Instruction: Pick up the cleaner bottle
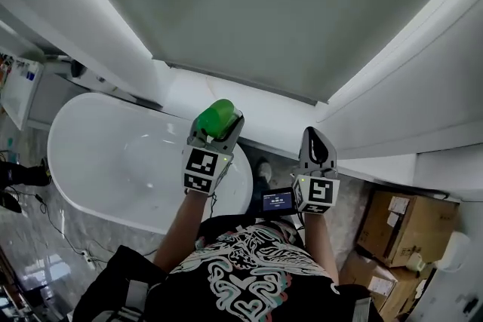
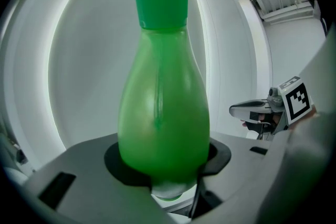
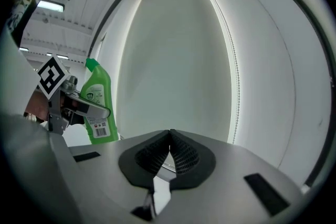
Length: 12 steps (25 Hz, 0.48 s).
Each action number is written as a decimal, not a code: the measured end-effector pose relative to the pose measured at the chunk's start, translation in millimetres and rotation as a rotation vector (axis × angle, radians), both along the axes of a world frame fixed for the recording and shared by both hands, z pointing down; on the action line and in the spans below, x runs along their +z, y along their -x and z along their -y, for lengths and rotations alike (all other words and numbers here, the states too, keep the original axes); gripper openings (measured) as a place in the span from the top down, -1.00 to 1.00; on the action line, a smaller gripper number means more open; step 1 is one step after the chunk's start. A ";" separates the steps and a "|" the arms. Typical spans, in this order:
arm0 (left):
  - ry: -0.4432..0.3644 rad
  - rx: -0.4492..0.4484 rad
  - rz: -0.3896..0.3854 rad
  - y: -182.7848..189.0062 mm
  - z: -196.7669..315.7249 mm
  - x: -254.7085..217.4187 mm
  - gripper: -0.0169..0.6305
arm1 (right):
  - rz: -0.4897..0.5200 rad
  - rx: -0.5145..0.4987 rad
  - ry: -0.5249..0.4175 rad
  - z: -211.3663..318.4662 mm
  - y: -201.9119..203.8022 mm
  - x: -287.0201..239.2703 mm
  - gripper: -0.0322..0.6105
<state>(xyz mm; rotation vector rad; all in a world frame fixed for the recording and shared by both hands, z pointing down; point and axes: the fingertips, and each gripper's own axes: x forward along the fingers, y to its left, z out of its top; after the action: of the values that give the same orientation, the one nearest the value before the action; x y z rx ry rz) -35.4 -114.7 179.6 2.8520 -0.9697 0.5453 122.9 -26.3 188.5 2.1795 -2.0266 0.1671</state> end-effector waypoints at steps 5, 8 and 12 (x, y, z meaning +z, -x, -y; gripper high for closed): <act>-0.011 0.033 -0.001 -10.2 -10.0 -15.5 0.32 | -0.024 0.006 -0.033 -1.8 -4.5 -17.8 0.82; -0.011 0.044 -0.001 -13.6 -13.2 -20.4 0.32 | -0.038 0.001 -0.033 0.4 -5.1 -21.9 0.82; 0.002 0.035 -0.005 -10.0 -12.3 -20.1 0.32 | -0.039 -0.003 -0.034 4.3 -2.2 -21.7 0.82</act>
<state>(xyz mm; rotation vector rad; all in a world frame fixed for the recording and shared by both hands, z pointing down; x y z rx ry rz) -25.4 -102.4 159.5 2.8722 -0.9199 0.5422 125.1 -30.6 166.8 2.1826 -2.0259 0.0893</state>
